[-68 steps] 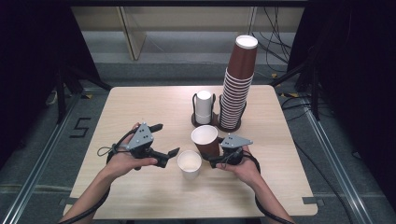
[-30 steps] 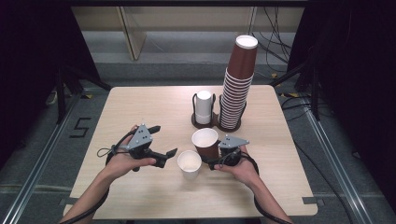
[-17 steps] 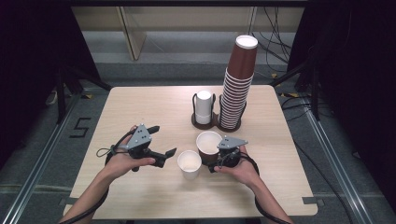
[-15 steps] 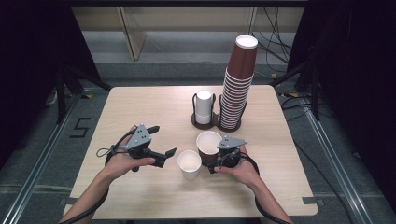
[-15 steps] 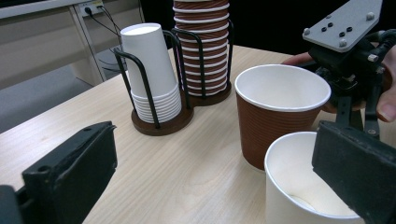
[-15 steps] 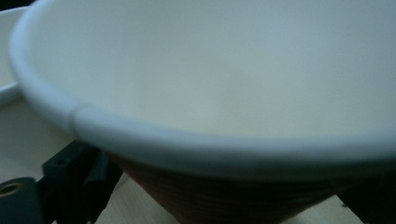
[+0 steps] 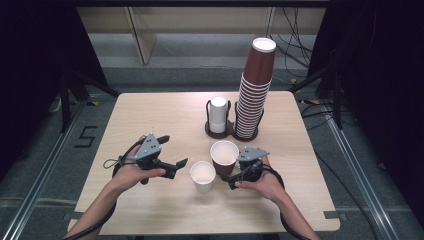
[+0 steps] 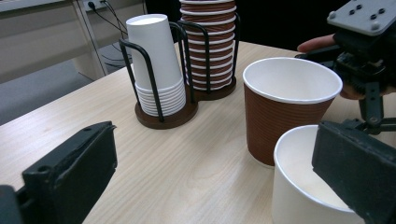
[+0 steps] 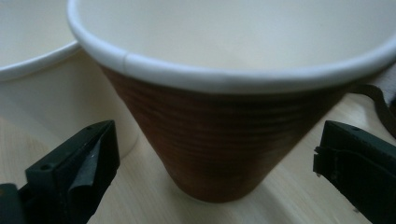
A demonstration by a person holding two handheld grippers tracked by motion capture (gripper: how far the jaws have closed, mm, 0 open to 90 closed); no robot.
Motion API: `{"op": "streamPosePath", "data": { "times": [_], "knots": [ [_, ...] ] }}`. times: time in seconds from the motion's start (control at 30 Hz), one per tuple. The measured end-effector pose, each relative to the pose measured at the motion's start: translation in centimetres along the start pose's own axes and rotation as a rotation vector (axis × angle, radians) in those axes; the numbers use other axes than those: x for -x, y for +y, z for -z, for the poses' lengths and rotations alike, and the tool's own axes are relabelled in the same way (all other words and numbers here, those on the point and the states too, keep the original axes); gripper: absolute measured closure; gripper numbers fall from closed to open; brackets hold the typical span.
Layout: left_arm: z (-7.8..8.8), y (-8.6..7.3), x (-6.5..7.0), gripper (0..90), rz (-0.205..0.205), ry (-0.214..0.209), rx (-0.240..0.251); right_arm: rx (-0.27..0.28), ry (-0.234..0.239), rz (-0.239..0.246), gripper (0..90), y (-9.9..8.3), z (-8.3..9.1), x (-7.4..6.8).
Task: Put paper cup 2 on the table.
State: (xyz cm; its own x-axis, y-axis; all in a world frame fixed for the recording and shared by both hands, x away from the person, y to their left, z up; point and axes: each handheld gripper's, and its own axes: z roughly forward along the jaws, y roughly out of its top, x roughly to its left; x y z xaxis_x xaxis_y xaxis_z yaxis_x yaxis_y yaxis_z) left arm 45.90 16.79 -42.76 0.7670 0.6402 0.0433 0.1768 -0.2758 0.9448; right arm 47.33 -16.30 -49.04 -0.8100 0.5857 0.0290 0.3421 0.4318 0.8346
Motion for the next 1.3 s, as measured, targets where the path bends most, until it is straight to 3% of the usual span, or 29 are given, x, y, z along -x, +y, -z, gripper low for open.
{"op": "streamPosePath", "data": {
  "times": [0.03, 0.1, 0.53, 0.83, 0.97, 1.0, 1.03, 1.1, 1.13, 1.3],
  "knots": [
    [0.0, 0.0, -0.1, 0.0, -0.007, 0.004, 0.005, 0.011, -0.004, 0.017, 0.4, -0.1, 0.1, 0.1],
    [0.0, 0.0, -0.1, 0.0, -0.008, 0.006, 0.006, 0.001, 0.0, -0.003, 0.4, -0.2, 0.6, 0.1],
    [0.1, -0.3, -0.2, 0.0, -0.002, 0.011, 0.005, 0.009, -0.038, 0.009, 0.4, -1.0, 3.5, 0.7],
    [-0.1, -0.7, -0.4, 0.0, 0.004, 0.02, 0.004, 0.045, -0.101, -0.009, 0.4, -1.9, 5.9, 1.5],
    [-0.1, -0.8, -0.5, 0.0, 0.006, 0.023, -0.004, 0.061, -0.126, -0.05, 0.4, -2.6, 7.0, 1.9],
    [-0.1, -0.9, -0.5, 0.0, 0.008, 0.022, -0.004, 0.072, -0.145, -0.033, 0.4, -2.7, 7.1, 2.1],
    [-0.2, -0.9, -0.5, 0.0, 0.01, 0.019, 0.002, 0.075, -0.155, -0.052, 0.4, -2.9, 7.4, 2.1],
    [-0.2, -1.0, -0.6, 0.0, 0.01, 0.024, -0.004, 0.092, -0.178, -0.047, 0.4, -3.3, 7.9, 2.4],
    [-0.2, -1.0, -0.6, 0.0, 0.007, 0.025, -0.005, 0.086, -0.169, -0.078, 0.4, -3.5, 8.1, 2.4],
    [-0.3, -1.3, -0.6, 0.0, 0.012, 0.024, -0.008, 0.142, -0.238, -0.136, 0.4, -4.5, 9.2, 2.7]
  ]
}}
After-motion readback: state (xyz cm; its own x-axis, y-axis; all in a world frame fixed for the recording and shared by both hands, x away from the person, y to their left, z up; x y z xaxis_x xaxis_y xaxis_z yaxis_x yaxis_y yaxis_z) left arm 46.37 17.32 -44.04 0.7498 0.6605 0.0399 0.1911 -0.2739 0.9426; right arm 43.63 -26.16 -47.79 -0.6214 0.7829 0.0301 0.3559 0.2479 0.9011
